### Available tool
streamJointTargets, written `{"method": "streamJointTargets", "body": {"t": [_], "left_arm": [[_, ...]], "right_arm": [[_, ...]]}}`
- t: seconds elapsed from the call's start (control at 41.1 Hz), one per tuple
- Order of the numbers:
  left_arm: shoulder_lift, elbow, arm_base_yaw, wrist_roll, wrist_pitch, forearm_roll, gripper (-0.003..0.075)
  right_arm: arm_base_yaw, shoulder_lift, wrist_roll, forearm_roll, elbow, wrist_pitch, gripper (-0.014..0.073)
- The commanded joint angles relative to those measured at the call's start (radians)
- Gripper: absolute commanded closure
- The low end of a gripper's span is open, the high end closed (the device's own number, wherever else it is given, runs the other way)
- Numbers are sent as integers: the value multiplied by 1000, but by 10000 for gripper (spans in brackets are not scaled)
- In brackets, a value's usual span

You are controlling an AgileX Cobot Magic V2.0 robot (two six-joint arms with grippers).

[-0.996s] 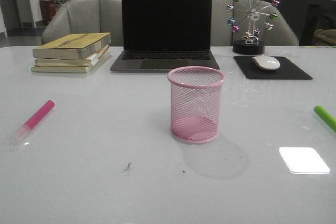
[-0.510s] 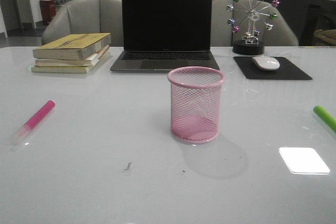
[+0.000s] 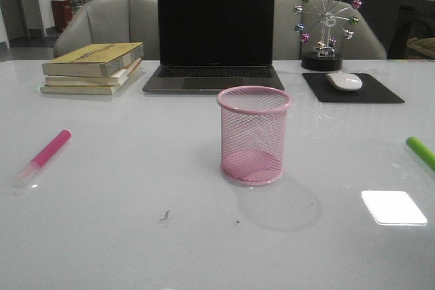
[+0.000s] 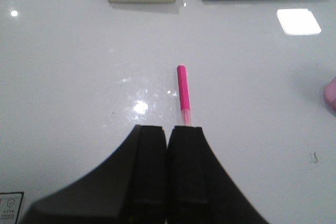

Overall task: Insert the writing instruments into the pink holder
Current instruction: 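Lower the right gripper onto the green highlighter and grasp it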

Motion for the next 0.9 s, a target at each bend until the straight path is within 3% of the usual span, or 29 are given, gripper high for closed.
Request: {"method": "streamJointTargets", "body": {"t": [0.0, 0.097, 0.194, 0.267, 0.316, 0.632, 0.875], "left_arm": [[46, -16, -2, -1, -68, 0, 607], [86, -11, -2, 4, -75, 16, 466], [115, -11, -4, 37, -96, 3, 214], [119, -11, -26, 42, -117, -10, 87], [119, -11, -49, 52, -131, -10, 53], [119, -11, -245, 52, -177, -10, 95], [119, -11, -277, 52, -193, -10, 146]], "right_arm": [[-7, 75, -2, 3, -25, -54, 523], [-7, 144, -2, 3, -26, -56, 373], [-7, 232, -2, 3, -34, -84, 167], [-15, 307, 11, 3, -52, -105, 97], [-29, 357, 24, 3, -69, -109, 93], [-89, 778, 11, -1, -316, -109, 95], [-86, 1046, 6, -7, -524, -92, 95]]}}
